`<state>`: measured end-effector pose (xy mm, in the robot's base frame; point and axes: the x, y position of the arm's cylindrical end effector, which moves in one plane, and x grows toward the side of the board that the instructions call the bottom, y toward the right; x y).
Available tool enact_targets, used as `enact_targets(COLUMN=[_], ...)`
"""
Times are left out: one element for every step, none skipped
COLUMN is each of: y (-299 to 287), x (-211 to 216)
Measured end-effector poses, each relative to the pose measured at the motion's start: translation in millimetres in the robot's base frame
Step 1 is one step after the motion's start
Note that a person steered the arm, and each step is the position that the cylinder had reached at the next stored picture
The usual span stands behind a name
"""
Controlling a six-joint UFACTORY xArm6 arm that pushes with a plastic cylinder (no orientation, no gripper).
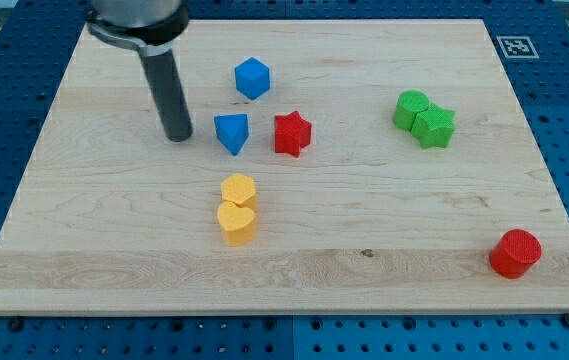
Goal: Push the blue triangle right a bit
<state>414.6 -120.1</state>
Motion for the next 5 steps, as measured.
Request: enact_targets(y=[27, 45, 41, 14, 1], x=[0, 3, 14, 46, 85])
